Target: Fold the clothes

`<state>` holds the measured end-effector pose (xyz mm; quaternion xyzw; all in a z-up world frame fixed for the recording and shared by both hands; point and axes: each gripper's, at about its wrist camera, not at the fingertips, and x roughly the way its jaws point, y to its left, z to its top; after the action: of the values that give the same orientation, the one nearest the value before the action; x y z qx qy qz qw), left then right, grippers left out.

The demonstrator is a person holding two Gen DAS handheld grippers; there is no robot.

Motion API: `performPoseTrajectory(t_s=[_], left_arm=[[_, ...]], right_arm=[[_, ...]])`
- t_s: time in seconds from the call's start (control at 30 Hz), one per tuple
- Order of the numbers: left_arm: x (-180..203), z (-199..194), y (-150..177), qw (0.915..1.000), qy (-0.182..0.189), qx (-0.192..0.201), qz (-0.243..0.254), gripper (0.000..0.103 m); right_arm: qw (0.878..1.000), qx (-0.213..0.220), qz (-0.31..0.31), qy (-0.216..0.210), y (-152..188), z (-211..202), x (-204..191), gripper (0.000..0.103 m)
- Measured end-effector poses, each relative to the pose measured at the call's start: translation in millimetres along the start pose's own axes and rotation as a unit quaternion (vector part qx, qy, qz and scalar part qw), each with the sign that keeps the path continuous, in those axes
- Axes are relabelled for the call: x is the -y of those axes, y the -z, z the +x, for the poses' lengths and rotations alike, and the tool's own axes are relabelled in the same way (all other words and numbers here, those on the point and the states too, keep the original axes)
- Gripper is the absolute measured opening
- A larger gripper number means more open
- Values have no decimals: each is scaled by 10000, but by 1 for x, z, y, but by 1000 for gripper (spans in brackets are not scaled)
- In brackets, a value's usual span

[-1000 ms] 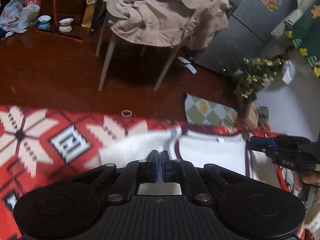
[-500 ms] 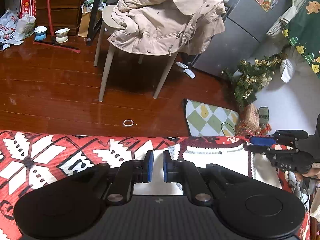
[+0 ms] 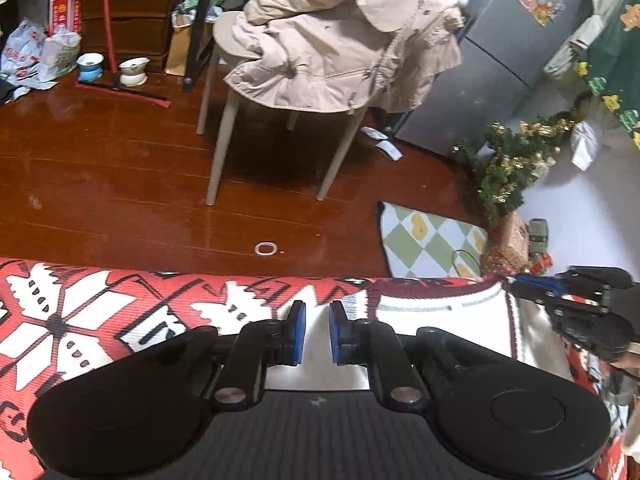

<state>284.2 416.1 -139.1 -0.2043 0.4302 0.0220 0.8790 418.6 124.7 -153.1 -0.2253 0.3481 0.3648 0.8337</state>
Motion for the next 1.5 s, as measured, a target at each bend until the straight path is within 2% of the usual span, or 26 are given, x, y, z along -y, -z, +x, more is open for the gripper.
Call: performPoseTrajectory(t_s=[0.07,0.2,0.27,0.37,0.47,0.57,0.63,0.77,0.87,1.0,1.1,1.17,1.27,1.33,1.5], left_arm=[[-1,2,-1,9999,-100,47,-5,12],[-2,8,-8,9995,-247,138,-152,7],[-3,4,-11,9993,-147,194,-301,7],[-3,-7,-13,9989,-32,262,-389,7],[1,-20,-6,9996,-9,191,-222,7],[11,-20,4,9997,226,-98,18,6],[21,-12,9,9993,204,-244,197,6],[31,8,6,9996,4,-212,202,6],[30,18,-3,10000,4,-89,25,5],[30,27,-15,9999,-4,-45,-143,5],[23,23,-23,9981,47,81,-603,7],[20,14,-28,9960,128,236,-852,7],[24,-14,-25,9957,410,316,-769,7],[26,-31,-13,9969,517,182,-568,7],[20,-54,30,9985,326,-92,-436,7]], right_arm=[[9998,41,180,-5,-3,-4,8,26],[9929,267,1127,-277,-9,-14,38,26],[9906,323,1284,-335,-13,-19,42,27],[9902,275,1239,-581,-18,-27,34,26],[9915,83,1048,-772,-16,-34,18,25],[9927,-134,723,-951,-8,-34,-5,23],[9936,-225,571,-950,-2,-32,-19,23],[9948,-270,542,-821,-6,-14,-36,22],[9977,-137,321,-589,-14,0,-46,22],[9974,-97,506,-513,-27,15,-44,23],[9962,-87,761,-410,-32,16,-32,23],[9945,58,969,-382,-33,5,-22,23],[9895,267,1343,-459,-31,-23,-1,23],[9882,202,1434,-493,-23,-43,11,23],[9907,-209,1277,-412,20,-83,20,22]])
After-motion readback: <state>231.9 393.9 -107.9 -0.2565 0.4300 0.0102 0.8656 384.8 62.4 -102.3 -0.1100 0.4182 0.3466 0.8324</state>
